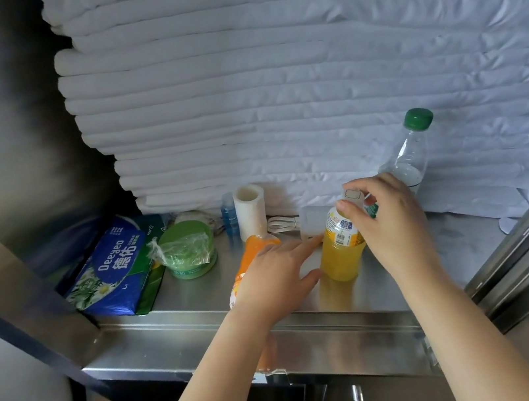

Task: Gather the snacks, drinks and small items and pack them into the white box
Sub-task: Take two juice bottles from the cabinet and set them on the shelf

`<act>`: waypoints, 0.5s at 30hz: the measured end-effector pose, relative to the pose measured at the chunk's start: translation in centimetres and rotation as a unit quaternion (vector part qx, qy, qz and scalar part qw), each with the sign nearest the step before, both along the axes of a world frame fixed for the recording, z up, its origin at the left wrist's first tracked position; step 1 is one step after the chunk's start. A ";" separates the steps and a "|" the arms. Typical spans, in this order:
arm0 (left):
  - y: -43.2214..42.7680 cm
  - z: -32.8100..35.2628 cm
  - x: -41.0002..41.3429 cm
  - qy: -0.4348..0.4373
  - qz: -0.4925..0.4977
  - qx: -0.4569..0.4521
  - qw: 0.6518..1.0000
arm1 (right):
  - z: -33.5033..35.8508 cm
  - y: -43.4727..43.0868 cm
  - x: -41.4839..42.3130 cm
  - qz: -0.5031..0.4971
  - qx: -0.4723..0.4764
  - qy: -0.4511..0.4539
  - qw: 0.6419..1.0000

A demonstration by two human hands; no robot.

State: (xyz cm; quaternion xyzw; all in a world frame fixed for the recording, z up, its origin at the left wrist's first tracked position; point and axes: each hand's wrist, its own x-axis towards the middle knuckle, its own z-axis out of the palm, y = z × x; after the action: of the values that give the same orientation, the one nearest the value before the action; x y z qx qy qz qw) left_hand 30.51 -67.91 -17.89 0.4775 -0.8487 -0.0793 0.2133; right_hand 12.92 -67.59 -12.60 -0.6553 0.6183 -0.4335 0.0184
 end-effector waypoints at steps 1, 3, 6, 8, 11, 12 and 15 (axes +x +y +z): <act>0.0 0.0 0.0 0.000 0.000 0.001 1.000 | 0.1 -0.1 -0.1 0.007 0.008 0.007 1.000; 0.0 0.0 -0.1 0.002 -0.001 0.004 1.000 | 0.4 -0.1 -0.4 0.035 0.028 0.014 0.999; -0.1 0.0 -0.1 0.005 0.004 0.004 1.000 | 1.0 0.1 -0.8 0.090 0.065 0.014 0.994; -0.1 0.0 -0.1 0.005 0.007 0.002 1.000 | 1.2 0.2 -0.8 0.102 0.081 0.014 0.991; -0.1 0.0 0.0 0.004 0.008 0.001 1.000 | 1.3 0.3 -0.4 0.080 0.067 0.013 0.994; -0.1 0.0 0.0 0.005 0.008 0.002 1.000 | 1.4 0.3 -0.3 0.058 0.051 0.015 0.997; 0.0 0.1 0.0 0.010 0.007 0.006 1.000 | 1.8 0.0 -0.3 0.010 0.044 0.036 0.998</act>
State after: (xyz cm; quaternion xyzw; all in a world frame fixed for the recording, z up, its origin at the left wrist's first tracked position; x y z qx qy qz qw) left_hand 30.47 -67.95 -17.83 0.4836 -0.8429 -0.0873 0.2192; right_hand 12.63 -67.56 -10.85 -0.6755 0.6301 -0.3818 0.0292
